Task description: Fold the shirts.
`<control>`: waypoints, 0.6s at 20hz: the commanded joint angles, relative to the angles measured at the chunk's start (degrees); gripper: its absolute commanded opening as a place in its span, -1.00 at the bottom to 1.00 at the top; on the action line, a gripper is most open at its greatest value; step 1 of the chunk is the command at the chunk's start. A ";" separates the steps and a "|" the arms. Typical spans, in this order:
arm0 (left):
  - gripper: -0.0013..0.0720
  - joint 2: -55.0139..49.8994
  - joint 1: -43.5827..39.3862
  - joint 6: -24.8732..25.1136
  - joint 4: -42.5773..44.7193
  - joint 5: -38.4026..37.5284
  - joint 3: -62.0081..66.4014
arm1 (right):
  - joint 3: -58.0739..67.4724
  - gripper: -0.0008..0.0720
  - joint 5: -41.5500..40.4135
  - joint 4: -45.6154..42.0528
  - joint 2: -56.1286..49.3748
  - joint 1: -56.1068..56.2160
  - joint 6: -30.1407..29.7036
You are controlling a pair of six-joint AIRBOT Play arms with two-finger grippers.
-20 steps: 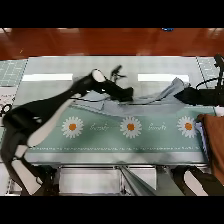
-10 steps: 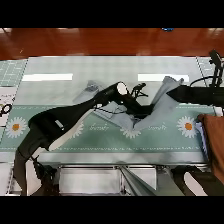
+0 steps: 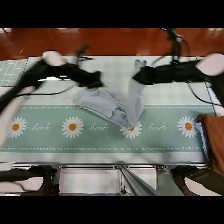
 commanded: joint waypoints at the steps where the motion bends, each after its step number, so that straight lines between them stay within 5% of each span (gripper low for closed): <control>1: -0.91 18.56 14.73 3.17 2.58 2.69 -16.50 | 11.21 -0.89 -2.47 0.90 -12.85 7.06 1.53; 6: -0.91 38.10 27.71 4.55 2.60 2.45 -29.90 | 23.82 -0.89 -2.64 4.13 -29.62 12.20 1.79; 12: -0.91 42.40 28.92 4.52 2.49 2.38 -33.31 | 30.67 -0.89 -3.15 8.92 -40.50 15.54 2.38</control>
